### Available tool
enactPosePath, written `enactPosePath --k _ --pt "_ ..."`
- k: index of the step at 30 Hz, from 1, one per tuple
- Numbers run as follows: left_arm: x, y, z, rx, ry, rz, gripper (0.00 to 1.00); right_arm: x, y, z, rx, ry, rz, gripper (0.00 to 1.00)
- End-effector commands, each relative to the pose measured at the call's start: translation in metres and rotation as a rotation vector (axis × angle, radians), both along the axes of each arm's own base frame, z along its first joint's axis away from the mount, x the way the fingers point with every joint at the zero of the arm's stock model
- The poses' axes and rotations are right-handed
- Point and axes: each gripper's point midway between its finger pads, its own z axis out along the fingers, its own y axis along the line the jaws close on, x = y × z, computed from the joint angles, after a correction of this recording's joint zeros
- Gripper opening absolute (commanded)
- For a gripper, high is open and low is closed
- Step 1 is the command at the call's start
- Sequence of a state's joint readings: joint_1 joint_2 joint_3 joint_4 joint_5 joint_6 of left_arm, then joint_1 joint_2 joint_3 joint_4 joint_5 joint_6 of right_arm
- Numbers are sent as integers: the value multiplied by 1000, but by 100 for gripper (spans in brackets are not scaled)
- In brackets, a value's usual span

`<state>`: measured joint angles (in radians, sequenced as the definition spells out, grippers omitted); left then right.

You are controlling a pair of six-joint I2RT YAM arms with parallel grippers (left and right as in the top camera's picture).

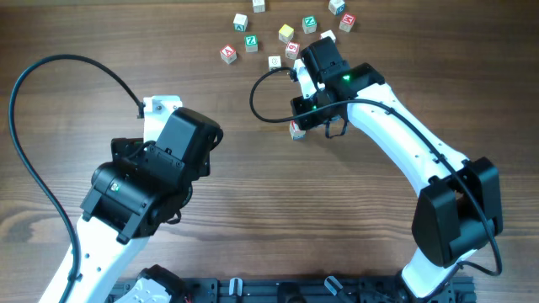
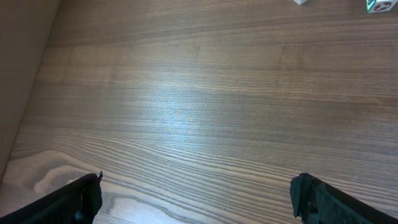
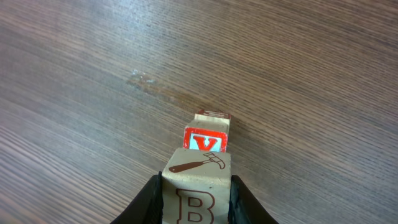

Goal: Form a tower
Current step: 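Carry the B block with the right gripper over the stack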

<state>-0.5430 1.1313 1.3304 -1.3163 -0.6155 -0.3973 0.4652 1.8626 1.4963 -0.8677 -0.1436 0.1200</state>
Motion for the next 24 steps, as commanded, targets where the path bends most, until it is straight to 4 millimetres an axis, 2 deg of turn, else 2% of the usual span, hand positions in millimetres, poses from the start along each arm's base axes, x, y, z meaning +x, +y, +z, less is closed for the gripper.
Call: enactPosePath --k 1,11,15,20,24 --pt "-1 1 2 1 -8 -3 100 3 0 -5 -3 5 -43 12" --pt "-1 1 2 1 -8 -3 100 5 2 -4 8 -1 -40 12" --pt "-1 1 2 1 -8 -3 100 -1 21 1 112 30 6 11" --pt "-1 1 2 1 -8 -3 100 4 12 -2 57 5 -16 10" --pt "-1 1 2 1 -8 -3 100 -3 3 -18 16 24 -27 11"
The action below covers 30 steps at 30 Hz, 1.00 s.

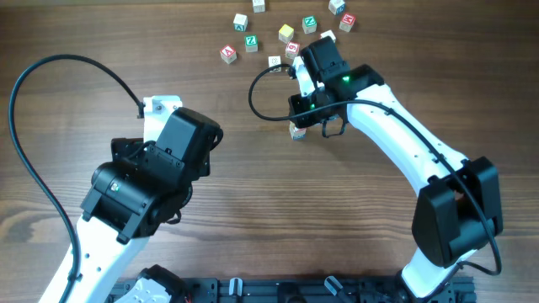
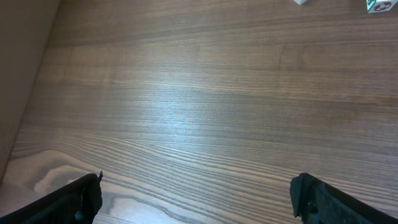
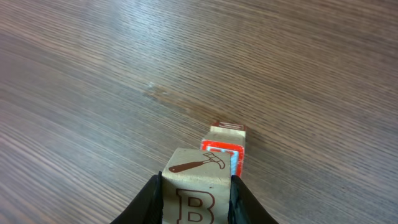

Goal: Form a tower

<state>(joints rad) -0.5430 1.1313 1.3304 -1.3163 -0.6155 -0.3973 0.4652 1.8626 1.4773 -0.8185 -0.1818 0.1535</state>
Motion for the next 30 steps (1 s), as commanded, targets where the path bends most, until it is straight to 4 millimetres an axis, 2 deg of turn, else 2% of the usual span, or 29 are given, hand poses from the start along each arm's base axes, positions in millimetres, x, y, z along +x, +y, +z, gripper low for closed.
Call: enactPosePath --k 1,5,8,14,18,30 --pt "-1 1 2 1 -8 -3 100 -5 -6 -18 -37 26 -9 11" --pt "-1 1 2 1 -8 -3 100 -4 -5 -18 -32 20 -12 11" --pt "-1 1 2 1 -8 -3 100 -4 -5 -18 -32 21 -12 19" --pt "-1 1 2 1 -8 -3 100 1 -3 -16 -21 2 -16 25" --pt "-1 1 2 1 -8 -3 100 1 -2 -16 -19 0 -19 26" --pt "-1 1 2 1 -8 -3 100 -1 -3 -32 -33 39 -35 27"
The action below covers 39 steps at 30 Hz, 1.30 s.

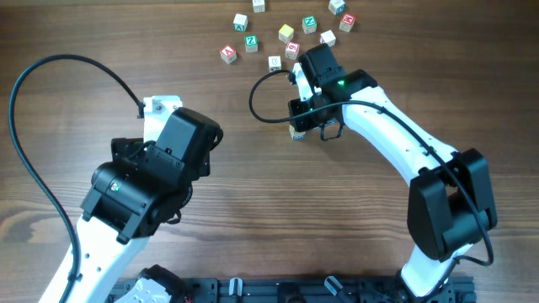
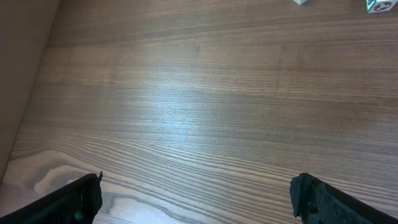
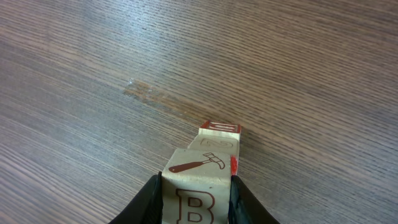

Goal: Form a tower

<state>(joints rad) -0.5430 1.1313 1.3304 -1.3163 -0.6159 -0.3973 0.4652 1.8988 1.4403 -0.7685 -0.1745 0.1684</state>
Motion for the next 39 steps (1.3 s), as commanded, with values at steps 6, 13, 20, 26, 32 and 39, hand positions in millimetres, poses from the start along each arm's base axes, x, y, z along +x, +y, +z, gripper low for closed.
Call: enactPosePath --k 6,13,20,26,32,39 --pt "-1 1 2 1 -8 -3 100 -3 -3 -9 -22 20 -17 61" --pt "-1 1 2 1 -8 -3 100 -3 -3 -9 -22 21 -19 91" --pt "-1 1 2 1 -8 -3 100 -4 -4 -12 -28 33 -20 100" --pt "-1 1 2 1 -8 -3 100 -5 -4 -19 -14 77 -119 100" --pt "-1 1 2 1 -8 -3 100 -8 0 -18 14 103 -140 99" --pt "-1 1 2 1 -8 -3 100 -11 4 -12 80 159 -173 100"
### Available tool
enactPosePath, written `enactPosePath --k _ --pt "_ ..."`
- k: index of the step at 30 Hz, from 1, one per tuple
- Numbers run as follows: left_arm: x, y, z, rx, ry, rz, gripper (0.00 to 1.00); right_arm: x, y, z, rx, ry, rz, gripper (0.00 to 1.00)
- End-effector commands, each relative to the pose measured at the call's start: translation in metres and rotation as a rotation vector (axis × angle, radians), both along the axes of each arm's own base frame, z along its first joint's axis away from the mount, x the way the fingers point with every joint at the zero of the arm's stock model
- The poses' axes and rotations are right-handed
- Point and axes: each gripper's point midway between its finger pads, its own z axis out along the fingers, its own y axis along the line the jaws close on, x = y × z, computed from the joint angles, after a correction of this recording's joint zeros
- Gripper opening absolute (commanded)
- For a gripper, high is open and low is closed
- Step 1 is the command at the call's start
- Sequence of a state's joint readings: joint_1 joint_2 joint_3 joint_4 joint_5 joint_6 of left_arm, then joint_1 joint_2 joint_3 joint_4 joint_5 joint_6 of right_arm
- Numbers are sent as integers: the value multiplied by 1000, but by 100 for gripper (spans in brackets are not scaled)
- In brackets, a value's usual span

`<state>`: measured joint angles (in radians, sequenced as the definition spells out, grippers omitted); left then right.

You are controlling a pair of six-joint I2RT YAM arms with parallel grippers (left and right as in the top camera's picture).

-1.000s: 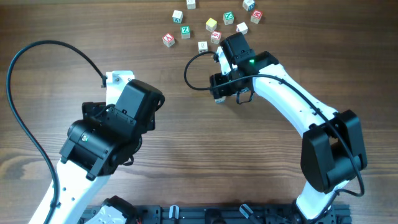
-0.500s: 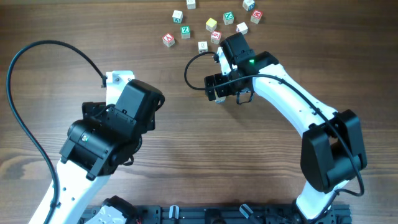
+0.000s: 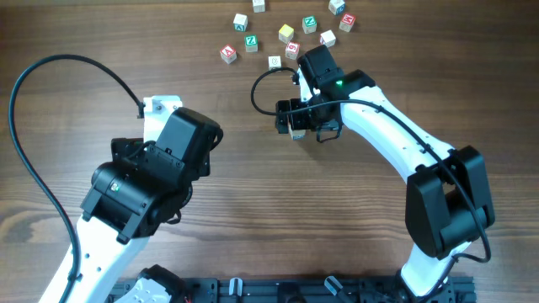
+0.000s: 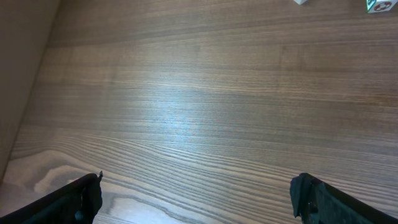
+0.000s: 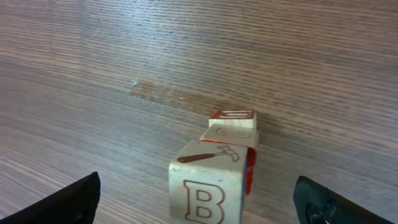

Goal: Form a tower

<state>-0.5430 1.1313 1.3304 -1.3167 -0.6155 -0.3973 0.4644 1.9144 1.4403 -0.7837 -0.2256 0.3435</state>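
Note:
A cream block with a "B" and a hammer (image 5: 208,183) tops a small stack. Under it peek a red-edged block (image 5: 231,134) and a lower red block (image 5: 231,114). My right gripper (image 5: 198,202) is open, its fingertips (image 5: 69,200) wide apart on either side of the B block and not touching it. From overhead the stack (image 3: 295,128) sits under the right wrist. Back at the table's left, my left gripper (image 4: 198,198) stands open over bare wood.
Several loose letter blocks lie at the far edge, among them a red one (image 3: 228,54), a green one (image 3: 250,40) and a yellow one (image 3: 286,32). A black cable (image 3: 263,80) loops left of the right wrist. The left arm (image 3: 156,172) fills the left middle.
My right gripper has opened and let go of the B block, which now stands on the stack. The left arm has not moved.
My right gripper held the B block just short of the red V block on its stack. It then stood closer over that block, then covered it almost fully. Now the B block rests on top, released.

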Motion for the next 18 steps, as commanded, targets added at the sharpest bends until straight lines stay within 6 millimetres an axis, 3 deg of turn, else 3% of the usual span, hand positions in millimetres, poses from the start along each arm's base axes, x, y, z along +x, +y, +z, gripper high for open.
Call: enactPosePath --k 1,18 --pt "-1 1 2 1 -8 -3 100 -3 -3 -6 21 59 -30 100" --pt "-1 1 2 1 -8 -3 100 4 -13 -2 74 70 -30 100"
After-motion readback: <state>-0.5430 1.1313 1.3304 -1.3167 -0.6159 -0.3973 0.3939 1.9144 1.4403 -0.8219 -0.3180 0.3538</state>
